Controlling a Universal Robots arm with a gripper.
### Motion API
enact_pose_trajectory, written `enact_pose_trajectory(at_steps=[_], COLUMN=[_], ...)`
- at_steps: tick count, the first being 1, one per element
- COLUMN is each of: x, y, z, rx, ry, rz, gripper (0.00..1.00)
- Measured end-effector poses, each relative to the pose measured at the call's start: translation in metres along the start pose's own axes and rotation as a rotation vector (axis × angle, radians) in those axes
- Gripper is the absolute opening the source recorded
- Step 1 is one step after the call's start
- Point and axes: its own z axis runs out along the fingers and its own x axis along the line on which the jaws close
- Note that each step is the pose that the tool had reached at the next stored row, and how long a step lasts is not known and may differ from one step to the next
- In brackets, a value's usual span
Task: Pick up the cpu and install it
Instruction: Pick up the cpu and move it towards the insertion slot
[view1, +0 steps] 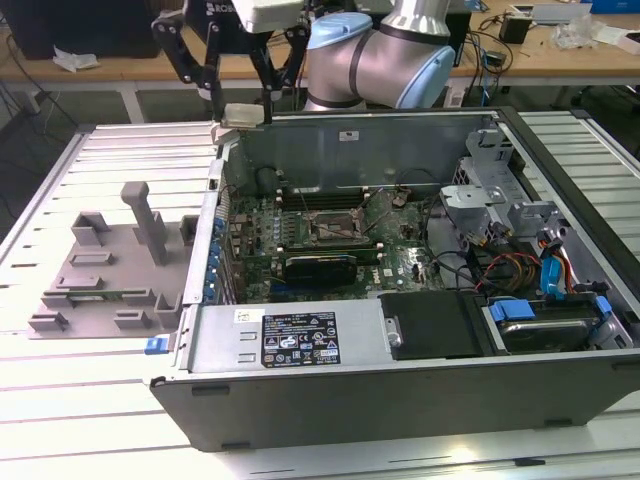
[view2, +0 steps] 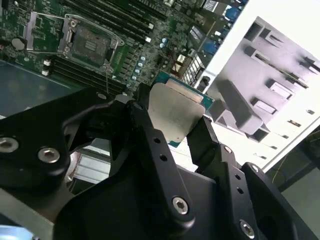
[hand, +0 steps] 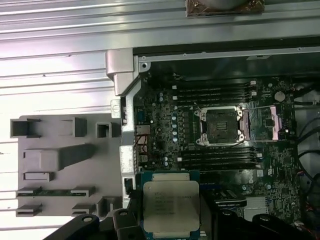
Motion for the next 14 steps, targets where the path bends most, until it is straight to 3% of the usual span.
enact_pose_trajectory(at_steps=[5,14], x=[-0.0139,-0.0479], y=[0.0004,0.0014], z=[0.0117,0.0417], rx=[0.0005,0.0007], ry=[-0.0015,-0.0015], rz=[0.000,0.000], gripper=[0.54,0.54])
